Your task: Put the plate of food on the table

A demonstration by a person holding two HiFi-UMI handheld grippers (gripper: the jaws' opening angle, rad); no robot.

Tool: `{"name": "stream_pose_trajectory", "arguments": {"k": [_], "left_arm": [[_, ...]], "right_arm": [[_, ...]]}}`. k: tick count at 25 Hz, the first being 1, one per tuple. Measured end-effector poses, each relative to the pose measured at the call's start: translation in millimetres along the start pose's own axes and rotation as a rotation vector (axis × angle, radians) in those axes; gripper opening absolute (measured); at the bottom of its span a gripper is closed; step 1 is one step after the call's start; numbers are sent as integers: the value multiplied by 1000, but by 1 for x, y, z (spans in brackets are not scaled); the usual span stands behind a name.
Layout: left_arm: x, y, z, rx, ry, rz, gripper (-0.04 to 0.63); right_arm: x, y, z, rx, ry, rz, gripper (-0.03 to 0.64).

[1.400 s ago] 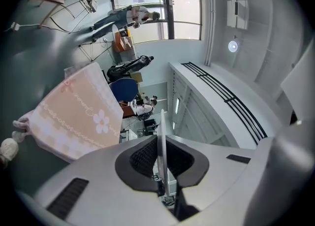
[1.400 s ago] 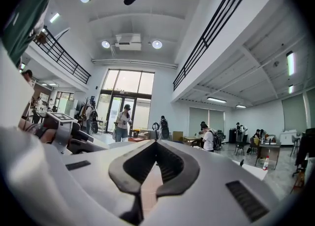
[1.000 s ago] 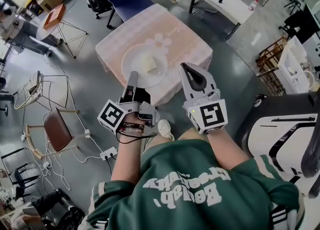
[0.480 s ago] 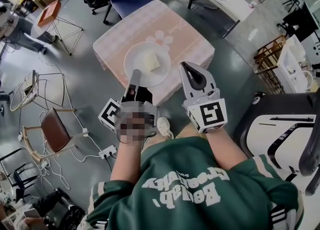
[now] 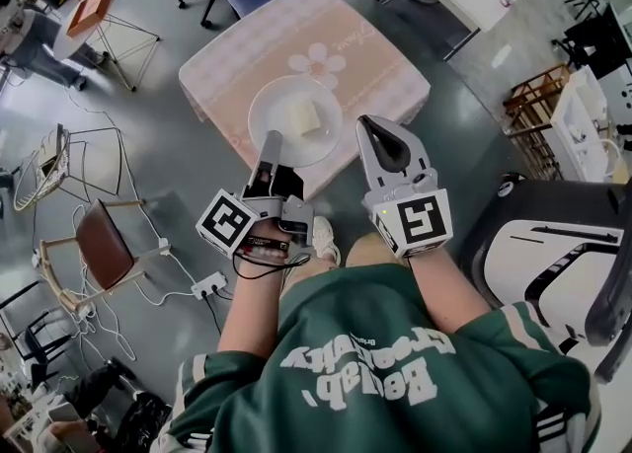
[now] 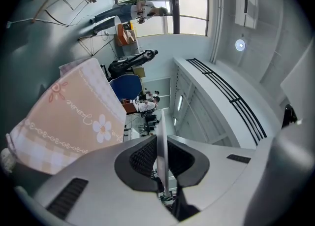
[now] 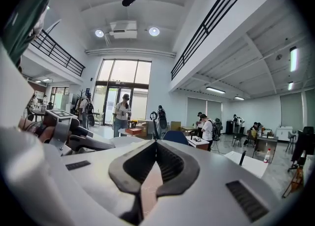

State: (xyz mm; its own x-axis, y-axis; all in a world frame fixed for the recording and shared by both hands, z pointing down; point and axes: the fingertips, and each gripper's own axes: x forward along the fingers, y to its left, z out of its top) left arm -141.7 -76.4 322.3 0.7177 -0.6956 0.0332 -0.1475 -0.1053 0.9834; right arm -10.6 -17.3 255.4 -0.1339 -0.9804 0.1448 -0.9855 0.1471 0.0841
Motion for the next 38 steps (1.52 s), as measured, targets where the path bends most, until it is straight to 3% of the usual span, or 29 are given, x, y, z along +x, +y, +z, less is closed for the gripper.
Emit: {"name": "stream_pose_trajectory", "arguments": {"k": [24,38], "left_arm": [[35,0,11,19,-35,5,37],[119,19,26,25,-116,25,35]], "right_arm": [[37,-17,1,2,-25,58,15],[122,-69,-7,3,-46,184,15]]}}
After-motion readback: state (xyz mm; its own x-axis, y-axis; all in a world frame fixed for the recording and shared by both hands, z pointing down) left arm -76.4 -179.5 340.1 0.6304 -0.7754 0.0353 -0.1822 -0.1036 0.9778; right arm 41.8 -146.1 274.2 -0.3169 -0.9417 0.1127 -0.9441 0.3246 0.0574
